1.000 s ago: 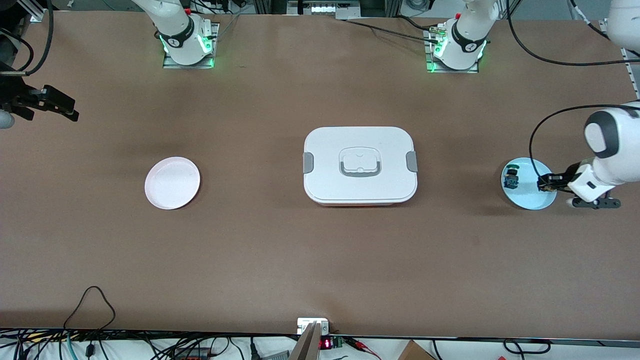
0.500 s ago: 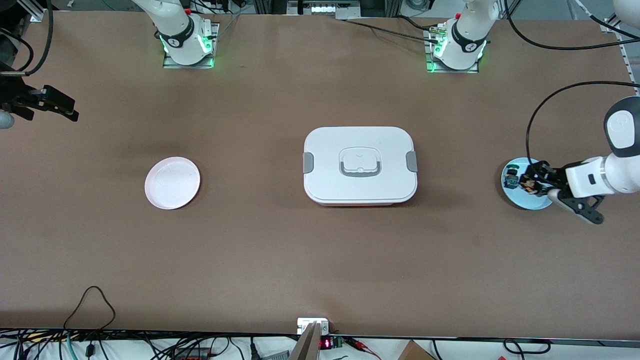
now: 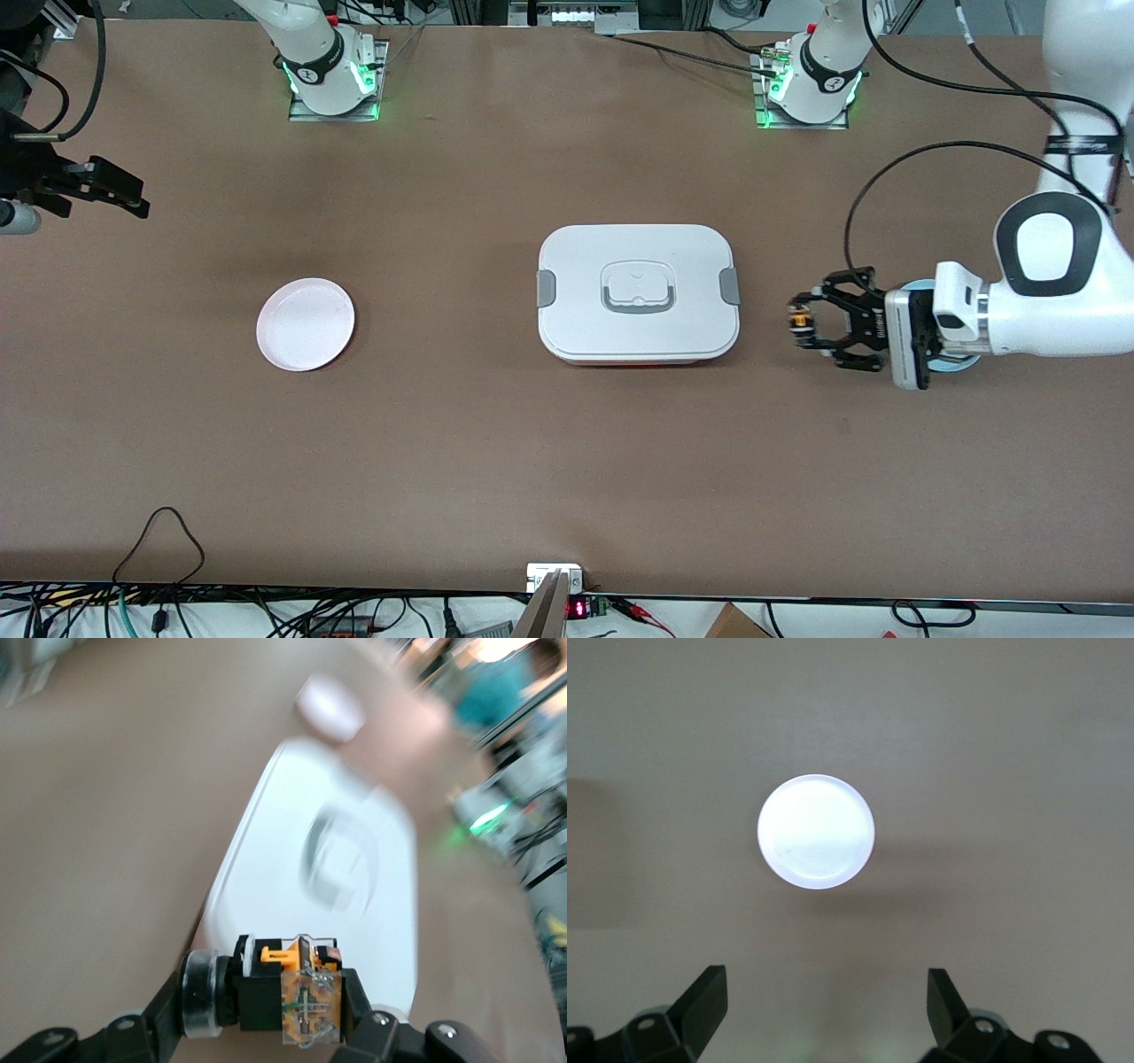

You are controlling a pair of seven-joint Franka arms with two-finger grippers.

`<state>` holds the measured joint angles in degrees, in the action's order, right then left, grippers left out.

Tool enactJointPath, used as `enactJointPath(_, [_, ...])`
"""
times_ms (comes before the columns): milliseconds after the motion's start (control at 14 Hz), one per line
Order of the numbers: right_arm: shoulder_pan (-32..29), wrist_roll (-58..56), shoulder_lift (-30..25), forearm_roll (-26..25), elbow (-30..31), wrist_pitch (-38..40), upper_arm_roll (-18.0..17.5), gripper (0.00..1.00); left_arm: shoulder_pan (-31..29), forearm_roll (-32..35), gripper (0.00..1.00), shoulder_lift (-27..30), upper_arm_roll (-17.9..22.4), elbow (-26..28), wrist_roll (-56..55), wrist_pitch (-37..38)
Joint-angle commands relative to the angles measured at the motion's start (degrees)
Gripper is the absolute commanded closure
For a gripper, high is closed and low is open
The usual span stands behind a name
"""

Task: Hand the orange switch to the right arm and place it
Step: 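Lift the orange switch with the left gripper toward the box, then hold the switch up with the left gripper while the right gripper approaches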

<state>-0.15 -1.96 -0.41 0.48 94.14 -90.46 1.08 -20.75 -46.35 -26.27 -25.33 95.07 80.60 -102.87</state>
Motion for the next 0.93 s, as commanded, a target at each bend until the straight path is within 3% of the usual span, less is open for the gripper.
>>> enactJointPath(0, [1.5,0.4,0.2,5.9,1.0,0.5,0.1,0.00,1.5,-13.2,0.78,-1.1,-3.7,-0.7,13.9,-1.3])
enactJointPath(143, [2.9,0.7,0.5,13.7,2.4,0.1,0.1,0.00,4.3,-25.1,0.79,-1.2,-5.7,-0.2,25.1,-3.7])
enactJointPath(214, [3.1,0.8,0.5,19.0,3.2,0.0,0.1,0.00,5.6,-27.9,0.79,-1.2,-6.6,0.3,26.5,-4.6])
enactJointPath(643, [4.9,-0.1,2.2,49.0,9.7,-0.4,0.1,0.00,7.9,-46.4,0.76,0.1,-22.4,4.4,37.6,-32.9])
enactJointPath(857, [8.5,-1.4,4.9,60.8,11.2,-0.9,0.1,0.00,12.2,-50.8,0.77,-0.2,-23.1,4.4,38.0,-35.4])
